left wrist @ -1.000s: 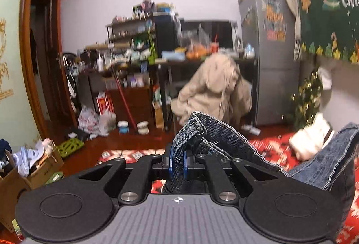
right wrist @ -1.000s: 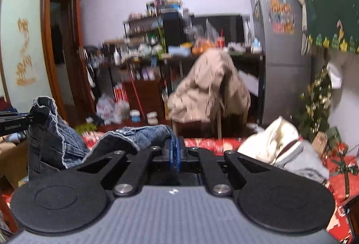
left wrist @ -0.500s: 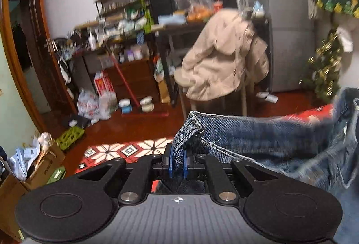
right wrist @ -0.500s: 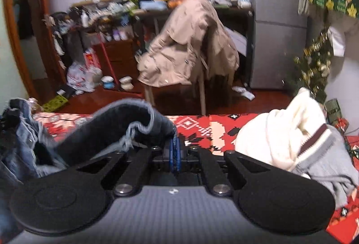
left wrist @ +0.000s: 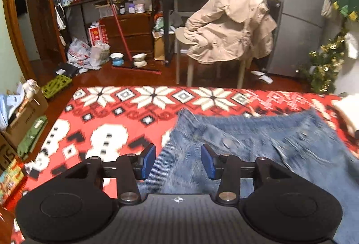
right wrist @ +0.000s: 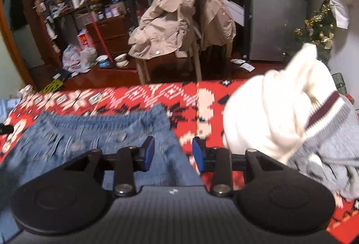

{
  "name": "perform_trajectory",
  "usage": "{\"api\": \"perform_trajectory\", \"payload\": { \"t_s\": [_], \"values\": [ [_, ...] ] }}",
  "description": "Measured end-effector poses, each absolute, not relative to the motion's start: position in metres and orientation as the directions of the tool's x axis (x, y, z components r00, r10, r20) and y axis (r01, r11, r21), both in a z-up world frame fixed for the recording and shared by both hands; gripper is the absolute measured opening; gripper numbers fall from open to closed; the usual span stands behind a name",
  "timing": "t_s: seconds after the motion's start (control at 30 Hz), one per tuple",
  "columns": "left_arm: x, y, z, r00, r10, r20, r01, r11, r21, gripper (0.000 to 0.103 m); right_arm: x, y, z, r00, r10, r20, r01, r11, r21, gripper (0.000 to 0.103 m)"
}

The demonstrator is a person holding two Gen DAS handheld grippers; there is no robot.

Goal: Fold clothes

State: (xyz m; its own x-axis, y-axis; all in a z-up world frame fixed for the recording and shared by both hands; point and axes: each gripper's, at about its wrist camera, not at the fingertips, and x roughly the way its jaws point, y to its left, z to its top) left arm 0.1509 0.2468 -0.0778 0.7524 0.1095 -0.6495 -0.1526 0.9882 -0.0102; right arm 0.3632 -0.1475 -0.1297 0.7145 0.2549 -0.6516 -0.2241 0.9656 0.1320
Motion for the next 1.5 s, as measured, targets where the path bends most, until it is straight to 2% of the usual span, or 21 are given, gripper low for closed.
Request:
{"api": "perform_trajectory", "payload": {
  "t_s": [0.07,0.13,0.17,0.23,0.33,0.47,0.7,0.87,1.0,1.37,1.47,1.5],
  "values": [
    [0.129,0.242,-0.073,0.762,0.087,-0.642,-0.135,0.990,-0.026,0.046,0.336,-0.154,-0.123,0.715,0.263,-0.648,-0.245,0.962,0.120,0.051],
    [0.106,0.234,-0.069,0.775,0.065,-0.629,-0.120,0.992,-0.044,0.051,0.305,-0.160,-0.116,0.720,0.273,-0.638,-0.266,0.958,0.110,0.068],
    [0.095,0.229,-0.067,0.781,0.057,-0.622,-0.113,0.992,-0.051,0.054,0.288,-0.163,-0.113,0.723,0.276,-0.633,-0.275,0.956,0.104,0.071],
    [0.075,0.220,-0.065,0.789,0.046,-0.613,-0.103,0.993,-0.059,0.055,0.257,-0.166,-0.109,0.725,0.281,-0.629,-0.289,0.953,0.093,0.080],
    [0.046,0.203,-0.062,0.799,0.011,-0.601,-0.074,0.994,-0.080,0.052,0.212,-0.171,-0.104,0.732,0.281,-0.620,-0.307,0.949,0.068,0.092],
    [0.006,0.178,-0.059,0.813,-0.054,-0.579,-0.015,0.993,-0.114,0.044,0.156,-0.175,-0.097,0.759,0.284,-0.586,-0.326,0.945,0.035,0.102],
    [-0.046,0.130,-0.064,0.827,-0.076,-0.557,0.072,0.997,-0.030,0.035,0.088,-0.178,-0.091,0.757,0.320,-0.570,-0.350,0.935,0.060,0.102],
    [-0.069,0.114,-0.087,0.792,-0.118,-0.599,0.131,0.991,-0.022,0.026,0.060,-0.163,-0.096,0.753,0.310,-0.580,-0.375,0.927,0.008,0.102],
    [-0.074,0.103,-0.108,0.768,-0.115,-0.630,0.152,0.988,0.004,0.022,0.047,-0.152,-0.103,0.705,0.388,-0.594,-0.422,0.902,0.088,0.102],
    [-0.052,0.094,-0.138,0.755,-0.098,-0.648,0.152,0.988,0.028,0.020,0.027,-0.121,-0.107,0.660,0.468,-0.588,-0.492,0.860,0.133,0.097],
    [-0.045,0.093,-0.146,0.754,-0.066,-0.654,0.142,0.988,0.064,0.021,0.032,-0.120,-0.107,0.640,0.491,-0.592,-0.502,0.849,0.161,0.084],
    [-0.044,0.094,-0.148,0.756,-0.048,-0.653,0.130,0.989,0.077,0.021,0.034,-0.119,-0.108,0.629,0.496,-0.598,-0.504,0.847,0.172,0.074]
  ]
}}
